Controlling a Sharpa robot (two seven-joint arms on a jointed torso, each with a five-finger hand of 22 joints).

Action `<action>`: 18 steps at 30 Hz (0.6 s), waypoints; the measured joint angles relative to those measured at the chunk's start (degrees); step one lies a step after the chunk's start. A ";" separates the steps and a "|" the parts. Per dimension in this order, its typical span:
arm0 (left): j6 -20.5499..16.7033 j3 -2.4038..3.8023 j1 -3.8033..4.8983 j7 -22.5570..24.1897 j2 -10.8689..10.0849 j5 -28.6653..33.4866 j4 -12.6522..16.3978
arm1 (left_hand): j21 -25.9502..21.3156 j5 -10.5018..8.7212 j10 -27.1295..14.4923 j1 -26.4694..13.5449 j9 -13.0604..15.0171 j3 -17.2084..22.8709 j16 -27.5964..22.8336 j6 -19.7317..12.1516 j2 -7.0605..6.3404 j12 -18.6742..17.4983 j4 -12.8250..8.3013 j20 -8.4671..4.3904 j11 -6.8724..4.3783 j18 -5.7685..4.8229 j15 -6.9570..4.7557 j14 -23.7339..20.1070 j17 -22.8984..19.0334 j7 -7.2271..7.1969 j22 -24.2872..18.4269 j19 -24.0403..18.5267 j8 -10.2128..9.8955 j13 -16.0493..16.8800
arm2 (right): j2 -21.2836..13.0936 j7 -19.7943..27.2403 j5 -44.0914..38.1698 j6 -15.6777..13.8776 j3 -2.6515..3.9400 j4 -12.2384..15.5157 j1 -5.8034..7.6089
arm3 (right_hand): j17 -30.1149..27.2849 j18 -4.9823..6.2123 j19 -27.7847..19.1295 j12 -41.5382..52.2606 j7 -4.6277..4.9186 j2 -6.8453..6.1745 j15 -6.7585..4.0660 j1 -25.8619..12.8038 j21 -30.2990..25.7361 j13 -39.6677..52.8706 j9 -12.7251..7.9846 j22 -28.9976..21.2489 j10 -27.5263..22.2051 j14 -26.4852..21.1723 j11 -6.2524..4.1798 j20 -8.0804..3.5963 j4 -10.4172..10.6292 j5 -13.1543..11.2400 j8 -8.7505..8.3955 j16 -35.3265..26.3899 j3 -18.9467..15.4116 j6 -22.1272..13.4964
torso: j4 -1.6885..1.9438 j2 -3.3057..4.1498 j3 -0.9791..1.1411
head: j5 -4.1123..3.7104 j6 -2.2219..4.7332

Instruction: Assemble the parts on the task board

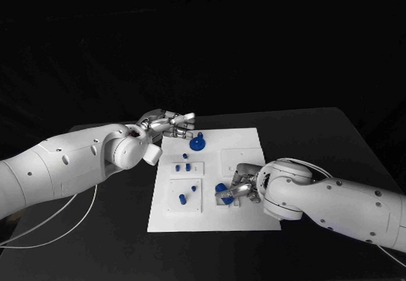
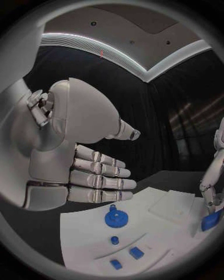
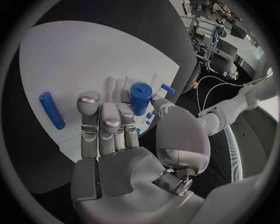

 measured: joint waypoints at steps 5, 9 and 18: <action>0.00 0.00 0.01 -0.01 0.00 -0.01 0.00 | 0.00 0.00 0.00 0.00 0.00 0.00 0.00 0.00 0.00 0.00 0.00 0.00 0.00 0.00 0.00 0.00 0.00 0.00 0.00 0.00 0.00 0.00 | 0.02 0.00 -0.04 0.31 0.00 0.02 0.02 | 0.14 0.01 0.00 -0.28 0.08 -0.02 0.00 0.64 -0.25 0.00 0.00 0.00 -0.22 0.00 0.21 0.00 3.09 0.00 0.03 -0.35 -5.60 -0.27 | -0.03 -0.01 0.03 | 0.02 0.01; -0.01 0.00 0.01 -0.02 0.00 -0.02 0.00 | 0.00 0.00 0.00 0.00 0.00 0.00 0.00 0.01 0.00 0.00 0.00 0.00 0.00 0.00 0.00 0.00 0.00 0.01 0.00 0.00 0.00 0.00 | 0.02 -0.01 -0.06 0.42 0.00 0.05 0.04 | 0.13 0.01 0.00 -0.50 0.28 -0.40 0.00 1.62 -0.48 -0.02 0.00 0.00 -0.22 0.00 0.21 0.00 4.78 0.00 0.03 -0.48 -7.28 -0.47 | -0.03 0.00 0.04 | 0.02 -0.06; -0.01 -0.01 0.02 -0.06 0.01 -0.04 -0.03 | 0.00 0.00 0.00 0.27 0.00 0.08 0.00 0.01 -0.27 0.00 0.39 0.00 0.00 0.00 0.00 0.00 0.00 0.01 0.01 0.00 0.00 0.00 | 0.01 -0.08 -0.09 0.47 0.00 0.20 0.04 | 0.13 0.00 0.00 -1.11 0.37 -0.52 0.00 2.04 -1.04 -0.24 0.00 -0.01 -0.42 -0.01 0.42 0.00 6.57 0.00 0.03 -1.02 -12.78 -0.97 | -0.05 0.00 0.08 | 0.06 -0.15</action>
